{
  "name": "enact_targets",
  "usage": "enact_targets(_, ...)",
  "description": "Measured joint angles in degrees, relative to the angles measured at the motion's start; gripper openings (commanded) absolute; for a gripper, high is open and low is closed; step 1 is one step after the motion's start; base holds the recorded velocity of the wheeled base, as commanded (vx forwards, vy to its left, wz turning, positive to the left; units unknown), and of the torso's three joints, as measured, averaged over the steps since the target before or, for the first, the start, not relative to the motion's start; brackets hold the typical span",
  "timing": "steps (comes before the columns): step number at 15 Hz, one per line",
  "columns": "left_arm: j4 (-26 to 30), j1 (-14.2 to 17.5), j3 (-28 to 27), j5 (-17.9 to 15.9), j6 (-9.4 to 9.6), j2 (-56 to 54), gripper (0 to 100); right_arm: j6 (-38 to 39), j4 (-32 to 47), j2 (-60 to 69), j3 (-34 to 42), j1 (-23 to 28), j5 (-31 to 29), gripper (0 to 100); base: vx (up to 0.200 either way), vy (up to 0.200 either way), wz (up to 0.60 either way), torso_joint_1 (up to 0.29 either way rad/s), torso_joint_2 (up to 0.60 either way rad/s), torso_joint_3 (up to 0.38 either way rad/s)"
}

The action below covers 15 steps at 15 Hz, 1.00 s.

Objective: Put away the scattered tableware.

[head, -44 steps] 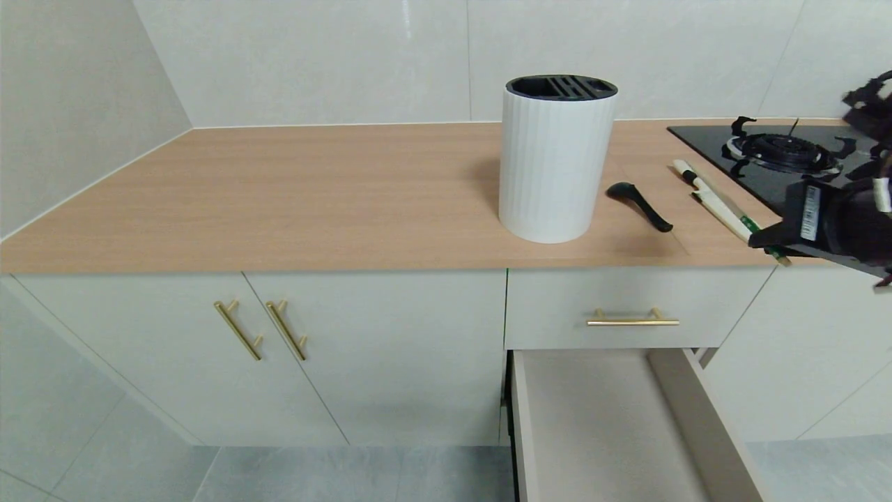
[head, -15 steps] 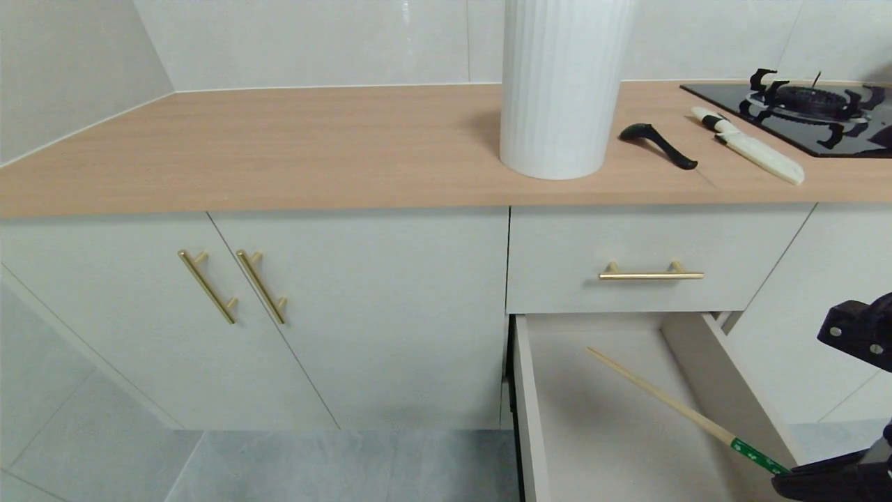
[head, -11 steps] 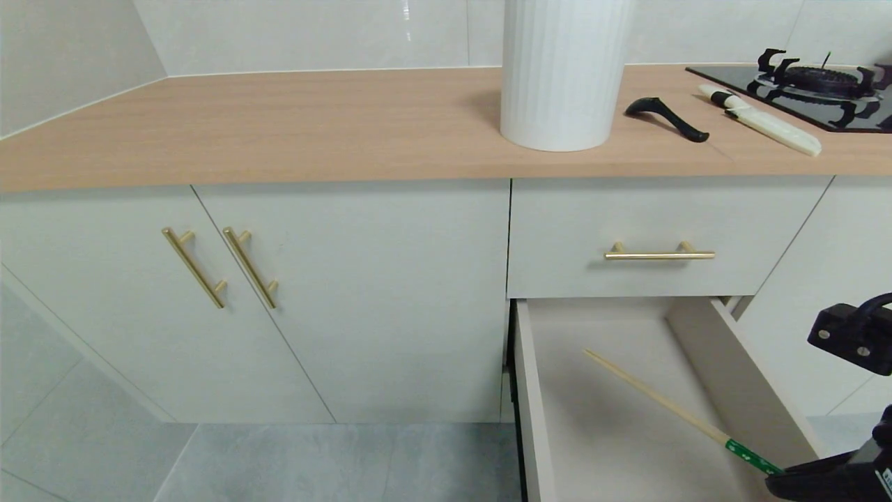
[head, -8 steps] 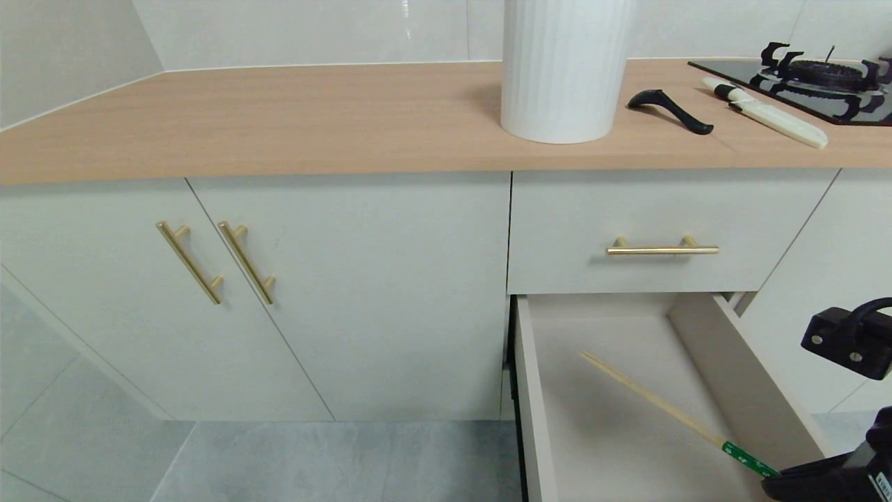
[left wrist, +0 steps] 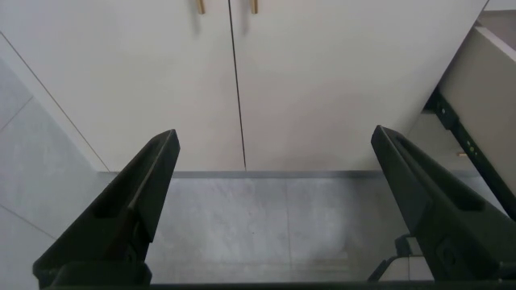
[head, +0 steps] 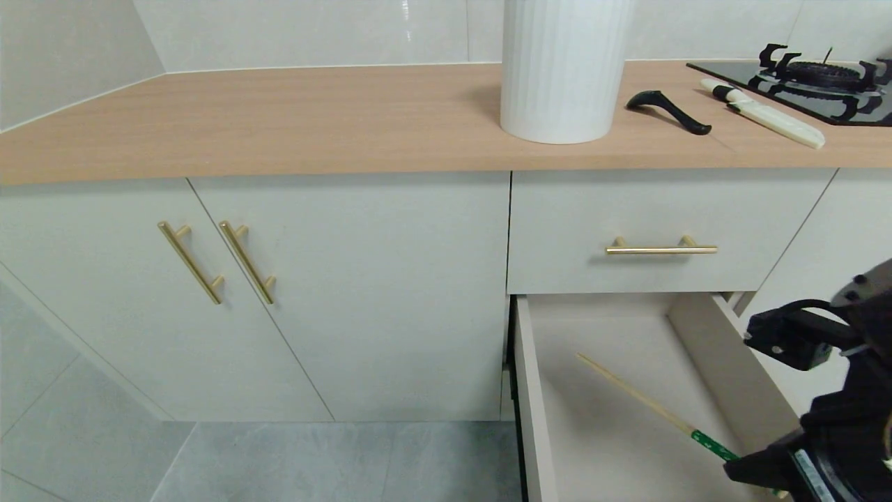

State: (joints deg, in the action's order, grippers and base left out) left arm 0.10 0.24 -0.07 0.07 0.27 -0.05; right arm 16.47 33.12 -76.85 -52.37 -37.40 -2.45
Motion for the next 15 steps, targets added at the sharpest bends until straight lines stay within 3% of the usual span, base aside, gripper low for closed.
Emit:
enact_targets(4, 0.0, 0.0, 0.0, 0.0, 0.0, 0.02, 100, 7.36, -9.07, -15.02, -1.18, 2.27, -2.45, 0, 0.0, 0.0, 0.0, 0.0, 0.0, 0.0)
enact_targets(8, 0.0, 0.0, 0.0, 0.0, 0.0, 0.0, 100, 10.48, -26.64, -25.86, 1.68, 3.84, -3.35, 0, 0.0, 0.0, 0.0, 0.0, 0.0, 0.0)
enact_targets(15, 0.0, 0.0, 0.0, 0.0, -0.02, 0.02, 100, 10.7, -38.89, -37.23, 5.63, 4.02, -3.24, 0, 0.0, 0.0, 0.0, 0.0, 0.0, 0.0)
